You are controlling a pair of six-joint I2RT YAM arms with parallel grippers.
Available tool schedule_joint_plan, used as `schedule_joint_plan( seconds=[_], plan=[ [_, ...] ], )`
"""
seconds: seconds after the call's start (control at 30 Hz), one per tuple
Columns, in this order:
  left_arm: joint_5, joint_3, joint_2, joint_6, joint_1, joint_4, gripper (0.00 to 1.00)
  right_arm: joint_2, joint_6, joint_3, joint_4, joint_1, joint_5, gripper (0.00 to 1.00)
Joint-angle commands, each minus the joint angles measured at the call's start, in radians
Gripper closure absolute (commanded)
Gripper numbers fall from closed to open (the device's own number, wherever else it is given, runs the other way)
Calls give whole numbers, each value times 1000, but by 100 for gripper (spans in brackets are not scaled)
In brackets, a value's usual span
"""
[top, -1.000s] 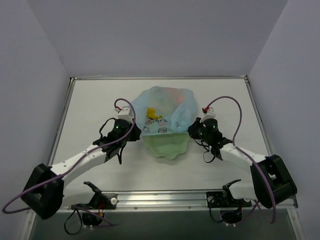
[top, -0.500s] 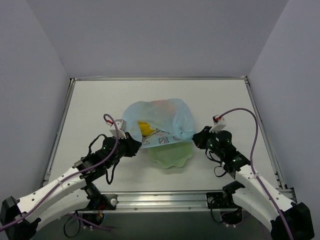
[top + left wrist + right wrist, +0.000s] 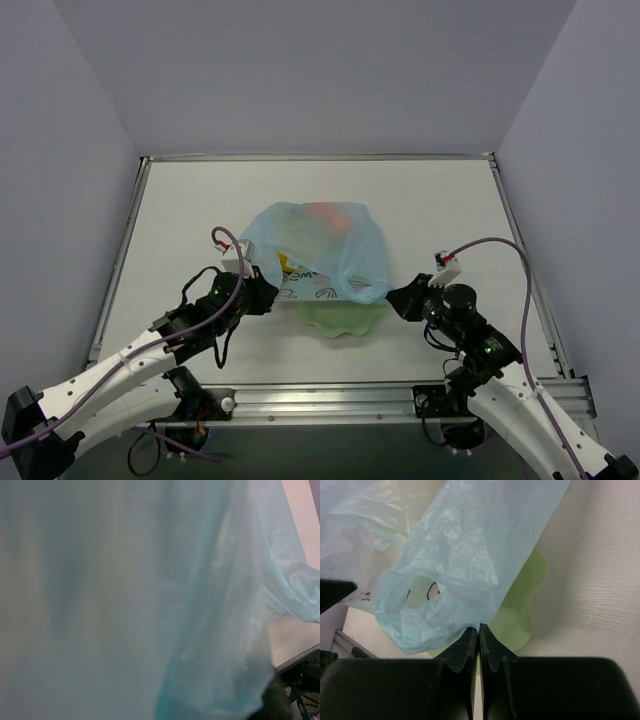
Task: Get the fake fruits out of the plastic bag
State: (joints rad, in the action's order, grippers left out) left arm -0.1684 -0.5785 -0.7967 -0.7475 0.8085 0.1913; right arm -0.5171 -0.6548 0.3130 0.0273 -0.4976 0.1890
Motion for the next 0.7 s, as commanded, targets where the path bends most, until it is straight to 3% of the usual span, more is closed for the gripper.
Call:
schedule_joint_plan(
  seconds=[0.0, 0.17, 0.3, 0.43, 0.67],
  plan=[
    [-28, -52, 28, -4, 0, 33, 98, 69, -48, 53, -150, -10, -2, 100],
    [-45, -80, 59, 11, 1, 68, 97, 75, -34, 139, -179, -22, 0, 100],
    [-85, -127, 19, 48, 0, 51, 98, -15, 12, 210, -165, -22, -60, 100],
    [-103, -260, -56, 117, -6, 21, 98, -95, 24, 319, -136, -22, -62, 100],
    [-100, -314, -114, 158, -17, -7, 98, -46, -9, 400, -194, -36, -26, 100]
  ],
)
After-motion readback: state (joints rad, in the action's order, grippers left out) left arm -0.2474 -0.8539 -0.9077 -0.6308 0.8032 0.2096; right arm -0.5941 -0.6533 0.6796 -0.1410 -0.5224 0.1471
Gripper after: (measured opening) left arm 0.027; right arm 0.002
